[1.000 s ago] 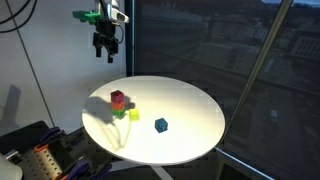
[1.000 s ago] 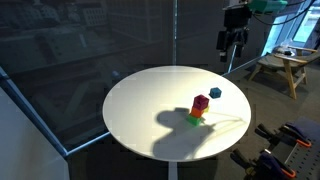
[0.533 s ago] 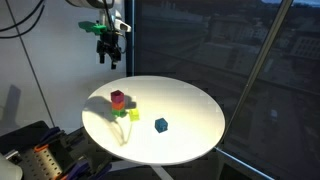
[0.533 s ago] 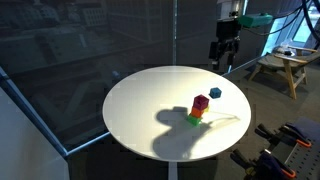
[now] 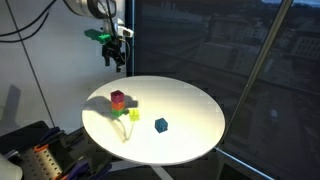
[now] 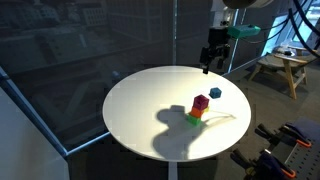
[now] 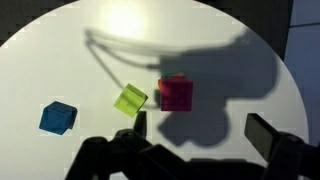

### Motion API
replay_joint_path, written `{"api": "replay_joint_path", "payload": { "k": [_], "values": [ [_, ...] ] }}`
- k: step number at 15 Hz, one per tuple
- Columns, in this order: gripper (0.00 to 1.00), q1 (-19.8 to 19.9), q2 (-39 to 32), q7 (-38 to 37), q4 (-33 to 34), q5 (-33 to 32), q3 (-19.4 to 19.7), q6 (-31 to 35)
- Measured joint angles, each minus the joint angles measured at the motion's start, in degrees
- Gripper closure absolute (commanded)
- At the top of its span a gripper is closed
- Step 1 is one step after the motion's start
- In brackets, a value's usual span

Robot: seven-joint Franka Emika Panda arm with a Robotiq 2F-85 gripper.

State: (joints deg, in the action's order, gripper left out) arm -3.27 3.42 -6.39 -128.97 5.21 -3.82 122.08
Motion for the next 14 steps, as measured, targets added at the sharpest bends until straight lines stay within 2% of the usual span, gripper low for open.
{"api": "replay_joint_path", "payload": {
  "k": [14],
  "values": [
    [0.0,0.0,-0.7,0.0,0.0,0.0,0.0,1.3]
  ]
}}
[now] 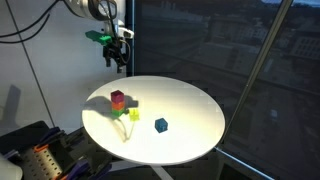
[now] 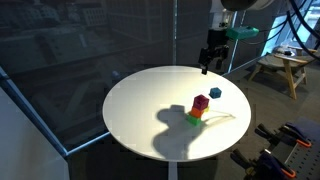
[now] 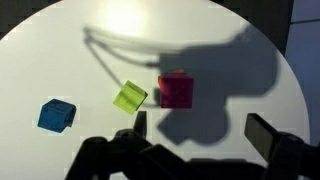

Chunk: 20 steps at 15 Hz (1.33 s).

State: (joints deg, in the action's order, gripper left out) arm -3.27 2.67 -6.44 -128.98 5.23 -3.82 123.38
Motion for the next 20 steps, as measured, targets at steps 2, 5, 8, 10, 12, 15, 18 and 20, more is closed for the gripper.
{"api": "replay_joint_path", "payload": {
  "k": [2,5,8,10,12,15,18,20],
  "values": [
    [0.0,0.0,-0.7,0.0,0.0,0.0,0.0,0.8],
    [0.0,-0.1,-2.6,-0.1,-0.1,-0.2,-0.2,3.8],
    [0.0,-0.3,-4.9,-0.2,-0.3,-0.6,-0.3,6.6],
    [0.0,-0.6,-6.5,-0.4,-0.5,-1.3,-0.4,7.6],
    [0.0,-0.7,-7.9,-0.4,-0.8,-1.8,-0.4,8.3],
    [0.0,-0.7,-9.6,-0.7,-1.1,-3.0,-0.3,8.8],
    [0.0,-0.7,-10.8,-1.0,-1.4,-3.8,-0.1,9.2],
    [0.0,-0.7,-11.5,-1.0,-1.6,-4.0,0.0,9.4]
  ]
}}
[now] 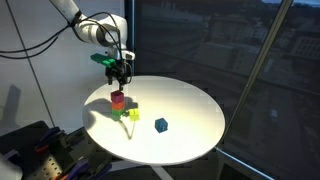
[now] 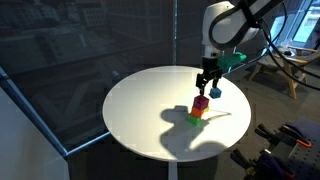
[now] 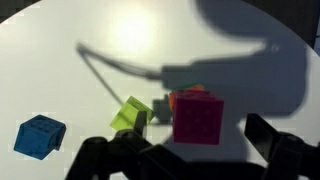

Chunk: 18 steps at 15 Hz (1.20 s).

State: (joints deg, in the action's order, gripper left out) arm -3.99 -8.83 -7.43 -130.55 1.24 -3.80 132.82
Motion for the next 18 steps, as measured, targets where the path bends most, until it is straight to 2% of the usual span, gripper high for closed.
{"api": "replay_joint_path", "payload": {
  "k": [10,18],
  "values": [
    [0.0,-0.6,-3.2,-6.7,0.0,0.1,0.1,4.5],
    [0.0,-1.4,-5.8,-8.5,1.2,0.0,0.1,7.6]
  ]
}}
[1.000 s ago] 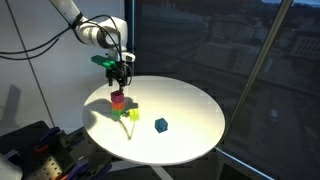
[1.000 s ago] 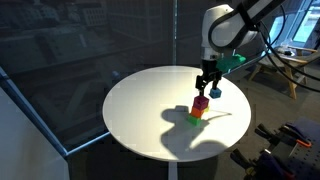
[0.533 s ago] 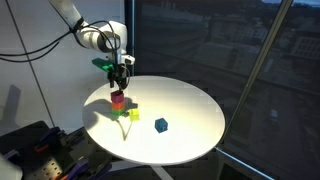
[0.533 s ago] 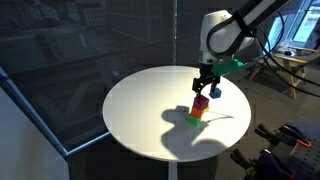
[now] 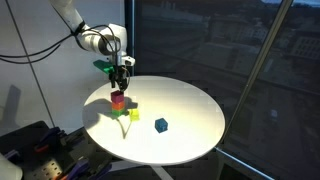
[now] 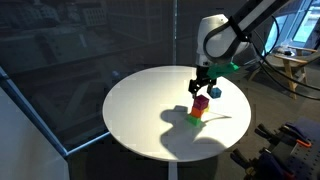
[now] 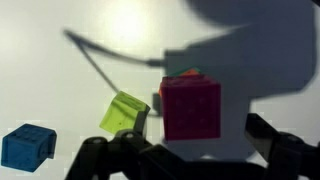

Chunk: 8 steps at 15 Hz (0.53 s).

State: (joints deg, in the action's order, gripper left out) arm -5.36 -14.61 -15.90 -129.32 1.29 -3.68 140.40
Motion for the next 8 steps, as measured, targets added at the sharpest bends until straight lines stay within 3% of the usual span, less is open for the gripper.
{"api": "replay_joint_path", "payload": {
  "k": [8],
  "values": [
    [0.0,0.0,-2.1,0.0,1.8,0.0,1.0,0.0]
  ]
}}
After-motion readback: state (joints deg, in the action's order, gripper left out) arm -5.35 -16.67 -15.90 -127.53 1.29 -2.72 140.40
